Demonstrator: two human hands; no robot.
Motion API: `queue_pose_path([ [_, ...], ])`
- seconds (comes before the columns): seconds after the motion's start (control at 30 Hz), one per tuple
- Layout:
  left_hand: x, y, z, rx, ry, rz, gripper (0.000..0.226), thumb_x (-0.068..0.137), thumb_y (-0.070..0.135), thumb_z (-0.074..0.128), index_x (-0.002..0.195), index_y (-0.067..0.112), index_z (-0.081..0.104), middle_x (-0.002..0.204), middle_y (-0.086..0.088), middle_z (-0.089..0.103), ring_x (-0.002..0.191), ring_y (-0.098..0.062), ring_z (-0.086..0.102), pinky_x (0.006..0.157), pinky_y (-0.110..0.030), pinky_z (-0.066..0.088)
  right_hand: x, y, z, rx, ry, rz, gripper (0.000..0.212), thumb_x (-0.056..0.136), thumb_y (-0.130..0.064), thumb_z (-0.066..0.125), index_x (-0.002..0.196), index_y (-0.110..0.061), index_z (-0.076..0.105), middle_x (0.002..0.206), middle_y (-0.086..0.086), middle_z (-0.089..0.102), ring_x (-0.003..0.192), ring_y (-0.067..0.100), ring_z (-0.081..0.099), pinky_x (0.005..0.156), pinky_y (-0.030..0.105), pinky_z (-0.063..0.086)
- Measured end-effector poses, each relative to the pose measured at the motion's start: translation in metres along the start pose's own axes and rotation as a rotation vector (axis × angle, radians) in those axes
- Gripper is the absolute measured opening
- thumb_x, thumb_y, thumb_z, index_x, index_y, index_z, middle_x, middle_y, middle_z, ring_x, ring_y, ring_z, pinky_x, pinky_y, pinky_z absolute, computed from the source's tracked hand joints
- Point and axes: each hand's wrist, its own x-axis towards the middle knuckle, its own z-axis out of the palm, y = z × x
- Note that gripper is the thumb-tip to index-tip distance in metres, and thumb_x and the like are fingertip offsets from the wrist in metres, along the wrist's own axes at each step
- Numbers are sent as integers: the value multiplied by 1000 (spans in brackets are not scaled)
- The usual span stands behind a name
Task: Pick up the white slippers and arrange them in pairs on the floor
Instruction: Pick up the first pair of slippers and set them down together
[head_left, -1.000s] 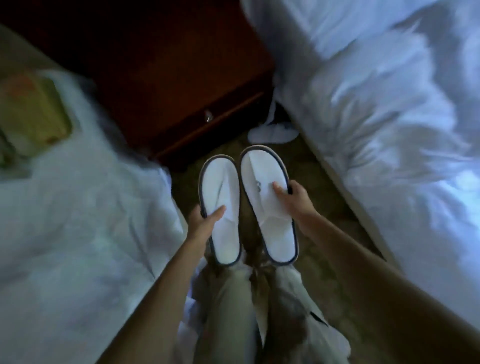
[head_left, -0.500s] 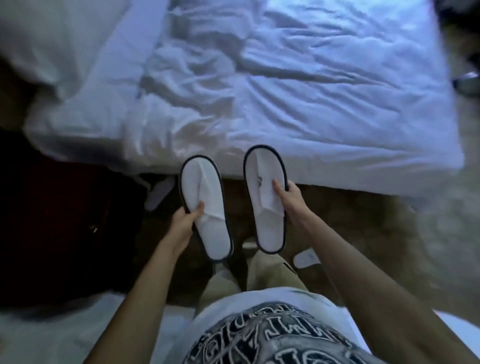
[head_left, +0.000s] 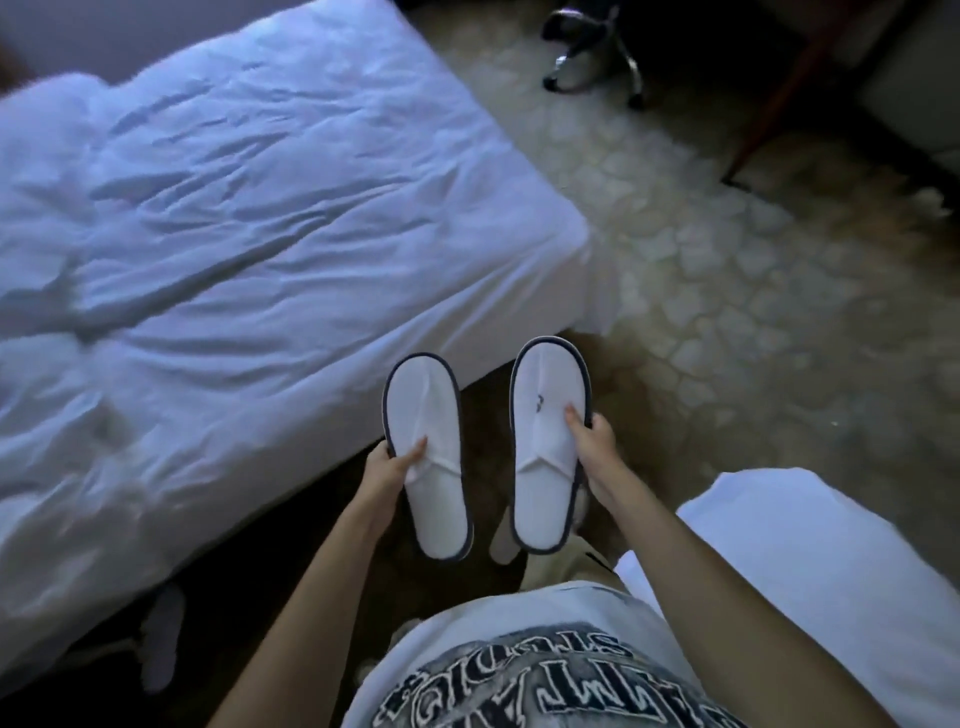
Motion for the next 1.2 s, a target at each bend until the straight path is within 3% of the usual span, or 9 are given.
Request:
queue_pose_path([
  [0.13,44,65,124,114,-143,10,67,76,40,76,132,9,55,124,-12,66,112,-33,63,100,-54,49,50,-58,-94,82,96,-8,64,90,-50,57,139,-11,44,131,9,58,113,26,60,95,43,53],
  [0.27,82,126,227,219,-243,63,49,81,42,71,119,13,63,114,-12,71,103,-33,69,91,-54,55,103,-110,-172,148,220,-31,65,92,-47,55,143,-10,41,130,5,56,117,27,57,91,39,51],
  [0.4,136,179,307,290,-293,39,53,77,46,74,115,10,66,108,-13,73,97,-32,71,84,-51,59,155,-153,-222,187,288,-28,54,92,-46,55,135,-13,48,122,5,58,104,21,58,84,36,51],
  [0.47,169,203,343,311,-301,35,58,73,47,76,116,8,68,106,-13,75,95,-32,73,83,-50,59,189,-179,-237,205,302,-34,47,92,-45,56,127,-13,53,121,6,60,103,21,59,88,39,54],
  [0.6,248,271,409,305,-295,39,59,71,50,77,112,8,70,107,-14,75,98,-33,72,88,-50,57,273,-261,-255,229,283,-21,44,91,-44,59,121,-11,56,119,9,63,107,26,62,95,48,54],
  [0.73,311,352,452,376,-260,92,54,71,50,76,102,7,74,100,-15,76,94,-34,72,86,-50,59,350,-351,-265,221,272,-22,41,88,-44,61,111,-10,57,113,13,65,102,31,64,83,43,55],
  [0.9,389,463,487,446,-143,181,49,73,43,78,92,-1,67,85,-15,71,80,-29,69,69,-42,58,432,-456,-264,250,219,-22,42,86,-44,63,109,-9,57,115,14,66,100,30,66,78,42,55],
  [1.03,462,539,509,494,-82,207,38,78,35,77,94,9,54,80,-5,61,72,-20,60,56,-29,50,497,-528,-246,279,137,-6,36,89,-37,63,106,-7,56,109,13,66,92,27,65,68,36,53],
  [1.2,562,619,529,583,-16,258,38,77,35,77,96,7,59,85,-8,62,77,-22,61,60,-30,50,618,-592,-213,235,50,57,37,80,-46,67,100,-16,57,119,15,65,104,32,65,94,52,55],
])
